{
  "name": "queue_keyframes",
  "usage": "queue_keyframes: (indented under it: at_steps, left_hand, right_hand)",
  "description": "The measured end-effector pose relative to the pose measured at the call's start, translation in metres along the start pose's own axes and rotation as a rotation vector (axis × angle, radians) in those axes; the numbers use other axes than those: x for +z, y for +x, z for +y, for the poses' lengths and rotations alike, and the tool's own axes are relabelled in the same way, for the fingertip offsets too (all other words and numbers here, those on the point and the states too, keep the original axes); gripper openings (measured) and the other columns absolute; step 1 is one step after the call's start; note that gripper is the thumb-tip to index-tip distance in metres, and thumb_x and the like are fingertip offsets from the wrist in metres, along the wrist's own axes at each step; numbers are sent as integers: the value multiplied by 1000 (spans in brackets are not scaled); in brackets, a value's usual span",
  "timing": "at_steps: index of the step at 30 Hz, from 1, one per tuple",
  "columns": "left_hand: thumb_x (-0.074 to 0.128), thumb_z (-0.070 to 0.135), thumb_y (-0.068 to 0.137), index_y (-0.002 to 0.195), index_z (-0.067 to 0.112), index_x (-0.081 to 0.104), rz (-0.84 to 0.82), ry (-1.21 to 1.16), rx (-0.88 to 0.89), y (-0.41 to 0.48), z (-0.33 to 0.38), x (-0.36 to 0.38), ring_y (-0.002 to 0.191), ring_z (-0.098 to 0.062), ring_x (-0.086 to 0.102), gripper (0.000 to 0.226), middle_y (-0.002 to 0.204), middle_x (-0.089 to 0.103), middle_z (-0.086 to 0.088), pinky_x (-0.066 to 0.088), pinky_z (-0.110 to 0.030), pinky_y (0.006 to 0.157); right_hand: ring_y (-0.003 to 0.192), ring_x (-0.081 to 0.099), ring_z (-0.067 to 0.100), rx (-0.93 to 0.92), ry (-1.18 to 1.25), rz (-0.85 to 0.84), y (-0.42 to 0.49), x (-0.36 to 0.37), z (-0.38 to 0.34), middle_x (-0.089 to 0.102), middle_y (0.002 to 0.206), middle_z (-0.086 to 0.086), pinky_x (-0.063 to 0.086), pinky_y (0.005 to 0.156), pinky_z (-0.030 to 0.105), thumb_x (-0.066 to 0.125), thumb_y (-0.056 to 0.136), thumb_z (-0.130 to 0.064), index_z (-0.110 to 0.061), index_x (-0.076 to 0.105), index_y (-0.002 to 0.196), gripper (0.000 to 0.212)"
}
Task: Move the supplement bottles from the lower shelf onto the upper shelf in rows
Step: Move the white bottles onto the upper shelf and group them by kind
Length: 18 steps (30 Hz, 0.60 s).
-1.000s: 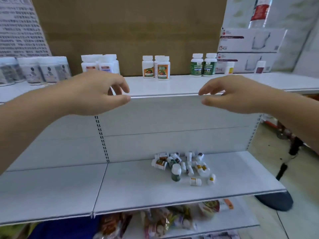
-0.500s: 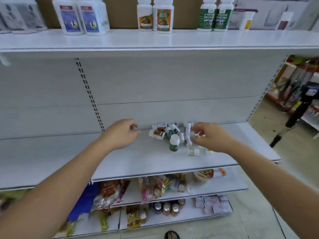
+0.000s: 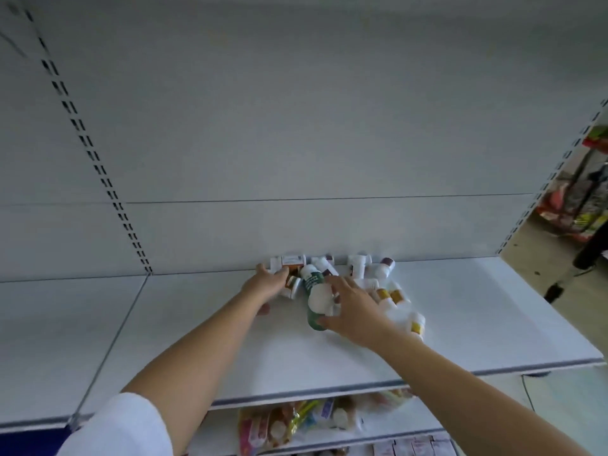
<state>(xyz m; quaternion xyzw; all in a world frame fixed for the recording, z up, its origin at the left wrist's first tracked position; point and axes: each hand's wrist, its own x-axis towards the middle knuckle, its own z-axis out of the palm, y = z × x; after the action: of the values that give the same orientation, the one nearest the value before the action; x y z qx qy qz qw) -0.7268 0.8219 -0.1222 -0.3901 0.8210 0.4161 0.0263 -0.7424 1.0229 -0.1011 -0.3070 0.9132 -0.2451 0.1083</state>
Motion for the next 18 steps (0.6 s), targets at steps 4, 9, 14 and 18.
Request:
queue_keyframes:
  at_steps: [4, 9, 14, 18]
  left_hand:
    - [53, 48, 88, 128, 14, 45, 72, 27, 42, 22, 1, 13, 111, -34, 59, 54, 125, 62, -15, 48, -31, 79]
    - [76, 19, 65, 108, 10, 42, 27, -474, -43, 7, 3, -5, 86, -31, 65, 56, 97, 61, -15, 57, -38, 63]
    - [65, 10, 78, 79, 7, 62, -180, -786, 53, -72, 15, -55, 49, -15, 54, 4, 61, 56, -6, 41, -19, 50]
    - [64, 16, 68, 100, 6, 52, -275, -886, 168, -151, 36, -110, 69, -27, 60, 35, 81, 56, -16, 52, -35, 66]
  right_hand:
    - [111, 53, 19, -48, -42, 8, 7, 9, 8, 50, 131, -3, 37, 82, 24, 71, 79, -43, -29, 42, 137, 66]
    - [84, 61, 12, 98, 300, -14, 6, -8, 4, 63, 95, -5, 46, 64, 19, 77, 77, -38, -29, 49, 118, 51]
    - [81, 69, 27, 241, 1259, -24, -22, -66, -45, 65, 95, 17, 55, 57, 32, 64, 90, -16, -9, 52, 113, 27]
    - [52, 64, 25, 227, 1399, -103, -61, -116, -97, 67, 77, 16, 47, 41, 26, 53, 94, -23, -1, 53, 116, 31]
